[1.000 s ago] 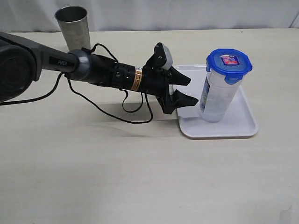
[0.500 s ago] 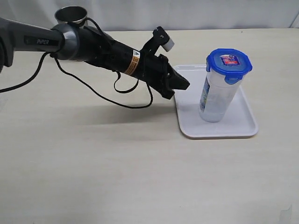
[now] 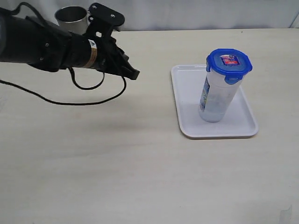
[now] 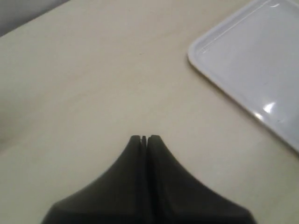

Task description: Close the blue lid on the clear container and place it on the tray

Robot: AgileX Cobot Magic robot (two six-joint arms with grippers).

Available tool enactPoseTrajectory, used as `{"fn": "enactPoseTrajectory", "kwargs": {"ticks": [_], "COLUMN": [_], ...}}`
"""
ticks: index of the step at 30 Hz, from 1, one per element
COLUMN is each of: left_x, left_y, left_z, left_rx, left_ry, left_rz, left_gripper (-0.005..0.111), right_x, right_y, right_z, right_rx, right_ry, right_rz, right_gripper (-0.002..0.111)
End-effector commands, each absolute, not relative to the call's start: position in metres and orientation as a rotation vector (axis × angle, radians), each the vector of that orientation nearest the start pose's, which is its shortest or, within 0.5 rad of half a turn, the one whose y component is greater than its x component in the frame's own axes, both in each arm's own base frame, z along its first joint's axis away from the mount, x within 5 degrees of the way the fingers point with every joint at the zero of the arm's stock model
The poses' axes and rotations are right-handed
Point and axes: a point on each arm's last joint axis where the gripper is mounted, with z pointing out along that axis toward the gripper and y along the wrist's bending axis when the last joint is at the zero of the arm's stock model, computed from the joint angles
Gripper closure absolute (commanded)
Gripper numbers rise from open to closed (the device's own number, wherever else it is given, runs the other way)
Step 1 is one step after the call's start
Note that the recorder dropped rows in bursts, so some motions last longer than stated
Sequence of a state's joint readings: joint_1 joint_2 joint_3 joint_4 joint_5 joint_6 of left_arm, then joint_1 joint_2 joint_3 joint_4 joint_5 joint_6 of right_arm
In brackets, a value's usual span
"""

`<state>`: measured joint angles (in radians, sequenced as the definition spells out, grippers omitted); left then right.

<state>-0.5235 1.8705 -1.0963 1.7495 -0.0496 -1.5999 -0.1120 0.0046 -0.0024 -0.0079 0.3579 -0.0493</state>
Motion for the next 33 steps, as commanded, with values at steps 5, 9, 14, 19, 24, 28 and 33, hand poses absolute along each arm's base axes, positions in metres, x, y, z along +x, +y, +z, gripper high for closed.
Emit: {"fn": "enactPoseTrajectory", "kwargs": {"ticks": [5,9,14,19,24,28,33], "left_x": [0.285,0.253,0.226,0.201,0.174,0.153,0.132], "left_y": [-0.159,-0.141,-0.13,-0.126,-0.119,-0.108,-0.095], "left_z": [0.222,0.252,0.279,0.305,0.332,0.352,0.371], "left_rx": [0.753,0.719,0.711,0.74,0.761,0.74,0.701], "left_ry": [2.063,1.977,1.878,1.766,1.64,1.537,1.437], "left_rz": [-0.13,-0.147,-0.207,-0.31,-0.388,-0.401,-0.395], "left_gripper": [0.107,0.107,0.107,0.107,0.107,0.107,0.107], "right_x": [0.053,0.053,0.053,0.053,0.053,0.053,0.053], "right_y": [-0.006,-0.006,-0.006,-0.006,-0.006,-0.006,-0.006], "right_z": [0.182,0.182,0.182,0.182,0.182,0.182,0.182], "right_rx": [0.05,0.05,0.05,0.05,0.05,0.05,0.05], "right_ry": [1.83,1.83,1.83,1.83,1.83,1.83,1.83], "right_rz": [-0.129,-0.129,-0.129,-0.129,-0.129,-0.129,-0.129], "right_gripper": [0.104,0.104,0.104,0.104,0.104,0.104,0.104]}}
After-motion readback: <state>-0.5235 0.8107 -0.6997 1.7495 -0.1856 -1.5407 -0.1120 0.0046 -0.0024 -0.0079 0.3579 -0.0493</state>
